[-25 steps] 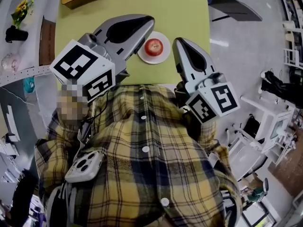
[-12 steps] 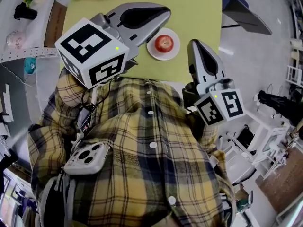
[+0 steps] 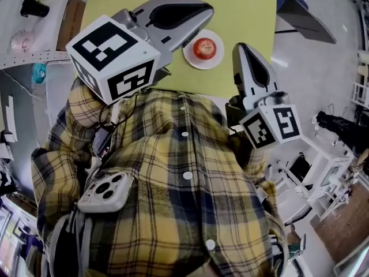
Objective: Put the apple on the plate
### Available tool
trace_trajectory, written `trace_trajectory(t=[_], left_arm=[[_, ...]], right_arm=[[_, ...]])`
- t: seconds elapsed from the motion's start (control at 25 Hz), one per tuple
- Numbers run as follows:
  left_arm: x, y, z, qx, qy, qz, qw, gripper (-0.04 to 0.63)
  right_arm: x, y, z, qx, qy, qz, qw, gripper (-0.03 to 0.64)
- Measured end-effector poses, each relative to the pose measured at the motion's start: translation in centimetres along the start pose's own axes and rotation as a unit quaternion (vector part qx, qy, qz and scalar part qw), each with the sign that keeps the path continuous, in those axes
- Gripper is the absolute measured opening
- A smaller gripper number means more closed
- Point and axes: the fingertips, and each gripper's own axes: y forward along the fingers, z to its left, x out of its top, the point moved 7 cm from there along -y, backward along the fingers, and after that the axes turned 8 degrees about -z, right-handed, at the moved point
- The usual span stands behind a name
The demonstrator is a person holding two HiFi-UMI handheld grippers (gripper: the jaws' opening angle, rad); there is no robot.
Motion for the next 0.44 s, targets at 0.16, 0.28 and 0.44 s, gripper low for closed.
trace_trajectory(t=[0.16,0.28,0.44], left_arm=[[-0.37,-0.31,-0.09,0.002,-0.004,0.003,1.0,0.008],[-0.55,-0.1,-0.13,0.004,-0.004,0.008,1.0,0.008],[-0.67,0.15,-0.31,0.001,-0.001,0.014,0.9999,0.008]], right_arm=[[-0.35,-0.03,0.3,0.004,-0.004,0.001,1.0,-0.005],[-0.37,0.06,0.16,0.006,-0.005,0.004,1.0,-0.005],[-0.3,0.09,0.09,0.008,-0.007,0.005,1.0,-0.005]])
